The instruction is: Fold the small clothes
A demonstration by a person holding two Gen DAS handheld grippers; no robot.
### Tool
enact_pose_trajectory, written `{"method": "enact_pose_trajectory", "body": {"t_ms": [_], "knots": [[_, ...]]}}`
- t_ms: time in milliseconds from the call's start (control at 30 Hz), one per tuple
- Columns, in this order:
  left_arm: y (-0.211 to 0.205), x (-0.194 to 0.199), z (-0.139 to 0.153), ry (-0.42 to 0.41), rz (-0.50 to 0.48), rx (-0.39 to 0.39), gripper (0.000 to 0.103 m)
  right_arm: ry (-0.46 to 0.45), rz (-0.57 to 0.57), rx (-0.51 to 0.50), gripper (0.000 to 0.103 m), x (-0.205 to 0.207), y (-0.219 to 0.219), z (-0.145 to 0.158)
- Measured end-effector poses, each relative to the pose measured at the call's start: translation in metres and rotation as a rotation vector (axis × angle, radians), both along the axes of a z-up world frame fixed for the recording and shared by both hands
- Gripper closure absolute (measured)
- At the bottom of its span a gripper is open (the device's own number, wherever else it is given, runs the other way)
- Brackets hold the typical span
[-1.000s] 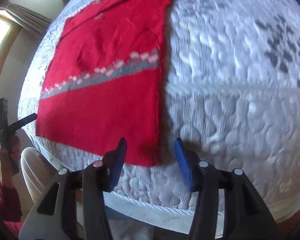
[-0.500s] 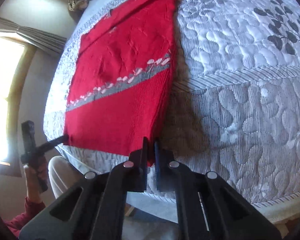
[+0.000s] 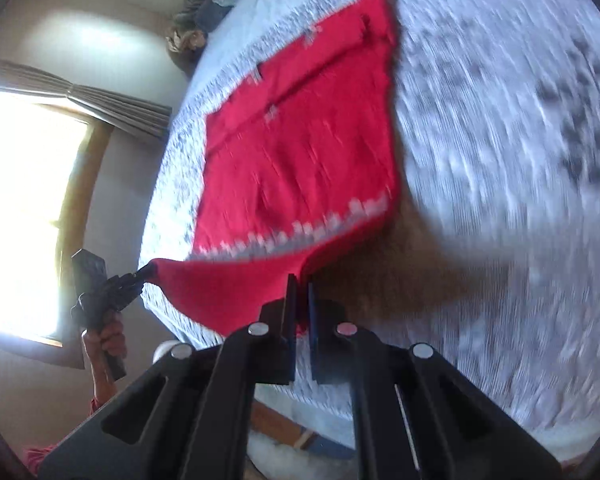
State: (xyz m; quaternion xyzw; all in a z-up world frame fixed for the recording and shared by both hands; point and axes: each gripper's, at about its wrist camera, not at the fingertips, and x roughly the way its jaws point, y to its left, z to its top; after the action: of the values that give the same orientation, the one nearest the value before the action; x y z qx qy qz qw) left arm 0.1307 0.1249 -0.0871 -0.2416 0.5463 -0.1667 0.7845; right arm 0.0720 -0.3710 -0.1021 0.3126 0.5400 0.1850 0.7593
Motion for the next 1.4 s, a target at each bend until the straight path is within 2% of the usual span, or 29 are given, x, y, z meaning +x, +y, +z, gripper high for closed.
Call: {"method": "enact_pose_trajectory", "body": {"t_ms": [200, 333, 533, 700, 867, 967, 1033, 1100, 1167, 1300, 1333, 1367, 1400], "knots": [[0.004, 0.086, 0.020, -0.037, 0.061, -0.017, 0.095, -0.026, -0.022, -0.031, 0.099, 0.087, -0.016, 0.033], [-0.003, 0.146, 0.017, -0.048, 0.095, -0.011, 0.095, -0.023, -0.039, -0.043, 0.100, 0.150, -0.021, 0.035], [-0.023, 0.240, -0.003, -0.037, 0.100, 0.061, 0.095, 0.018, -0.062, -0.091, 0.100, 0.246, -0.029, 0.012], [-0.034, 0.310, -0.021, -0.043, 0.120, 0.080, 0.095, 0.032, -0.094, -0.105, 0.100, 0.315, -0.041, -0.010], [-0.049, 0.371, -0.044, -0.041, 0.138, 0.141, 0.095, 0.102, -0.139, -0.112, 0.100, 0.378, -0.047, -0.045], [-0.055, 0.393, -0.067, -0.009, 0.148, 0.188, 0.095, 0.149, -0.168, -0.139, 0.099, 0.403, -0.046, -0.068], [-0.056, 0.403, -0.081, 0.009, 0.150, 0.213, 0.093, 0.163, -0.193, -0.172, 0.092, 0.411, -0.047, -0.078], [-0.052, 0.405, -0.087, 0.022, 0.160, 0.217, 0.075, 0.167, -0.205, -0.216, 0.086, 0.413, -0.049, -0.083], [-0.045, 0.401, -0.085, 0.009, 0.177, 0.215, 0.061, 0.147, -0.198, -0.214, 0.085, 0.410, -0.054, -0.083], [-0.023, 0.379, -0.067, -0.021, 0.169, 0.221, 0.055, 0.096, -0.186, -0.270, 0.085, 0.386, -0.063, -0.067], [-0.018, 0.370, -0.062, -0.025, 0.166, 0.221, 0.052, 0.081, -0.165, -0.290, 0.081, 0.377, -0.061, -0.062], [-0.012, 0.359, -0.057, -0.031, 0.166, 0.223, 0.048, 0.067, -0.128, -0.300, 0.067, 0.364, -0.059, -0.056], [-0.005, 0.344, -0.053, -0.040, 0.154, 0.234, 0.044, 0.056, -0.099, -0.301, 0.046, 0.351, -0.057, -0.052]]}}
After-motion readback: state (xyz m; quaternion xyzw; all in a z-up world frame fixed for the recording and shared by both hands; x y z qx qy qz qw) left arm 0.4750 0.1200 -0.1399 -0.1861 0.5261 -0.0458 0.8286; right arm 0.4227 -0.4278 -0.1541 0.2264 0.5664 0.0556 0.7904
